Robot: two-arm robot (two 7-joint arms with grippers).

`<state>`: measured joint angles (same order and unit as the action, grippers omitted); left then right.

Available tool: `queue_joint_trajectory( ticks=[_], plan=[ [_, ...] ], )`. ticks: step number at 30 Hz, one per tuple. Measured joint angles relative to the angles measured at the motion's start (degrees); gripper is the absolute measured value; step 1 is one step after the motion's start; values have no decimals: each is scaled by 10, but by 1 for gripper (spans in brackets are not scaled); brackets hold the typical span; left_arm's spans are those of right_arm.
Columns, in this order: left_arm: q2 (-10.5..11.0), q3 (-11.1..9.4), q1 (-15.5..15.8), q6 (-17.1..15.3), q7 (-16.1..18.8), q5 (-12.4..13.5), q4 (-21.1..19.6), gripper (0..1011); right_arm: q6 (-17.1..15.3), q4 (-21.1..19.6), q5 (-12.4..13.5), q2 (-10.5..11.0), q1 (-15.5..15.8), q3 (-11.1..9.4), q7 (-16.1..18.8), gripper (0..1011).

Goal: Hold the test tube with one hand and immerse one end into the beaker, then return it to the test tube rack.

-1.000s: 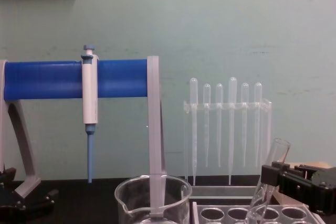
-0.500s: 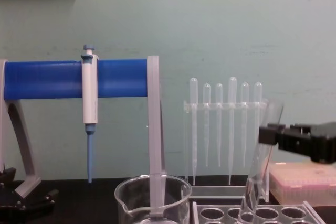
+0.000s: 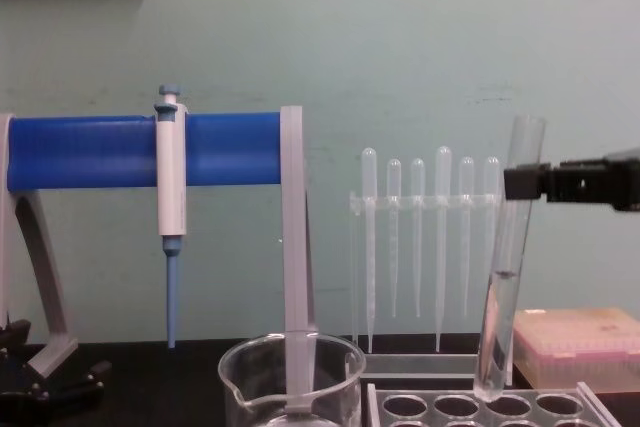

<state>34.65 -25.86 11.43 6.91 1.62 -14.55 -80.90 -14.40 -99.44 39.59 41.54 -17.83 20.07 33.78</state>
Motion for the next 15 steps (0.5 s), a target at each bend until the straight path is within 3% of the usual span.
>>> queue_joint_trajectory(
  ticks=[8, 15],
  plan=[
    [0, 0, 0, 0, 0, 0, 0, 1000, -24, -18, 14, 28, -29, 8, 14, 221],
    [0, 0, 0, 0, 0, 0, 0, 1000, -33, -28, 26, 38, -41, 12, 13, 221]
  ],
)
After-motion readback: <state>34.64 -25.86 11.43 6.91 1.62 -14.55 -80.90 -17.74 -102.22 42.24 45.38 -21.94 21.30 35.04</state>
